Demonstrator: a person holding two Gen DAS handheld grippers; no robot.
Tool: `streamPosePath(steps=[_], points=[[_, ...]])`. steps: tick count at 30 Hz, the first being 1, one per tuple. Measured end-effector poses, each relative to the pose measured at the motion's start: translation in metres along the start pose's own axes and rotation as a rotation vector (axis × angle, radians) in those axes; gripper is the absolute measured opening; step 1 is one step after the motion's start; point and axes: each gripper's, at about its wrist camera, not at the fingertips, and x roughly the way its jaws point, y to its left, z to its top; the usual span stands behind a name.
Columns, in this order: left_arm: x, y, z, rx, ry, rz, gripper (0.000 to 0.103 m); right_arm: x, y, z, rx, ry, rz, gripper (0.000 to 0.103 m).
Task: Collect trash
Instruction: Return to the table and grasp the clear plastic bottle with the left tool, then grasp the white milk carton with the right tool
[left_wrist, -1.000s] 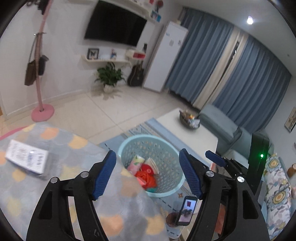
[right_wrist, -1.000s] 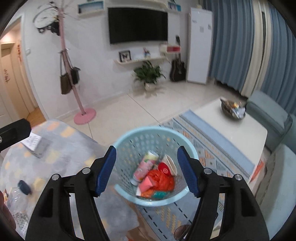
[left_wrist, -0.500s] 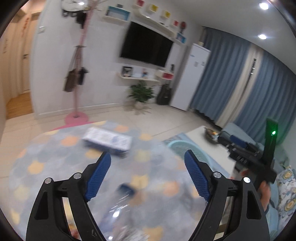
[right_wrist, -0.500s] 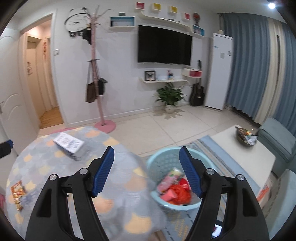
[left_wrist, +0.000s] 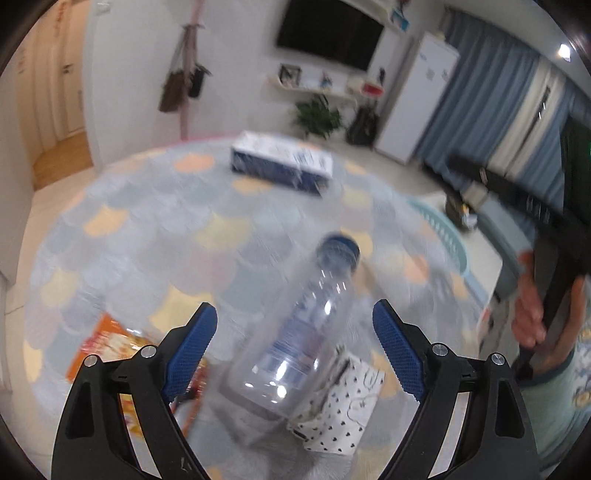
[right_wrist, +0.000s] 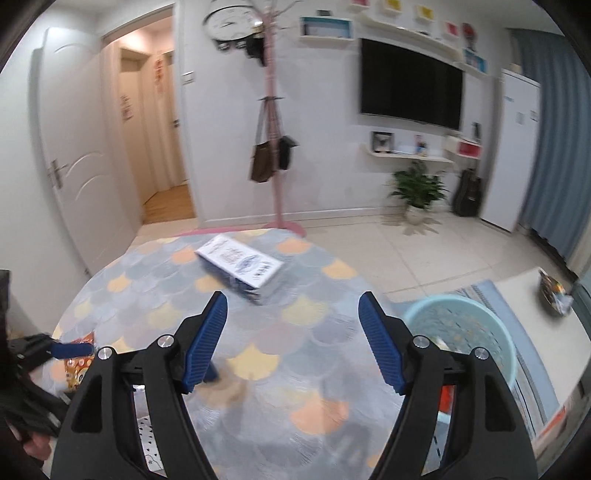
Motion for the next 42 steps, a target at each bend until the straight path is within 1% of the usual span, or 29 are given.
streamPosePath(steps=[3,5,8,10,12,14,16,17,19,23,25,28,30,32,42], points=[[0.018,-0.010,-0.003,0.030,0.053,0.028,0.084,0.017,0.010,0.004,-0.041,0.013,0.035,0.071],[0.028,-0.013,-0.002,0.042,0.082,0.047,0.084,0.031,0.012,0.008,-0.049,0.036,0.079,0.071],[0.041,-0.019,0.000,0.056,0.116,0.084,0.081,0.048,0.013,0.011,-0.058,0.061,0.107,0.077],[0.045,-0.023,0.000,0.070,0.137,0.101,0.079,0.060,0.014,0.014,-0.075,0.078,0.118,0.077],[0.052,-0.026,0.002,0.078,0.157,0.119,0.076,0.075,0.015,0.019,-0.087,0.097,0.125,0.078],[0.055,-0.027,0.002,0.089,0.163,0.130,0.069,0.087,0.017,0.024,-0.098,0.111,0.135,0.078],[0.055,-0.025,0.004,0.069,0.157,0.098,0.061,0.099,0.021,0.028,-0.114,0.124,0.142,0.080],[0.054,-0.023,0.005,0.061,0.153,0.089,0.059,0.107,0.024,0.030,-0.132,0.133,0.137,0.081],[0.050,-0.021,0.007,0.050,0.132,0.092,0.058,0.120,0.029,0.033,-0.162,0.151,0.142,0.082],[0.037,0.000,0.015,-0.023,0.076,0.080,0.057,0.157,0.039,0.035,-0.233,0.210,0.153,0.082],[0.032,0.009,0.019,-0.043,0.057,0.094,0.056,0.173,0.044,0.033,-0.273,0.234,0.135,0.082],[0.026,0.018,0.023,-0.062,0.035,0.112,0.056,0.191,0.047,0.031,-0.287,0.266,0.137,0.082],[0.023,0.021,0.025,-0.073,0.028,0.128,0.056,0.198,0.049,0.031,-0.297,0.269,0.134,0.083],[0.021,0.020,0.025,-0.073,0.024,0.135,0.056,0.205,0.051,0.031,-0.302,0.280,0.150,0.083],[0.012,0.015,0.032,-0.055,-0.001,0.125,0.055,0.226,0.072,0.037,-0.398,0.303,0.163,0.084]])
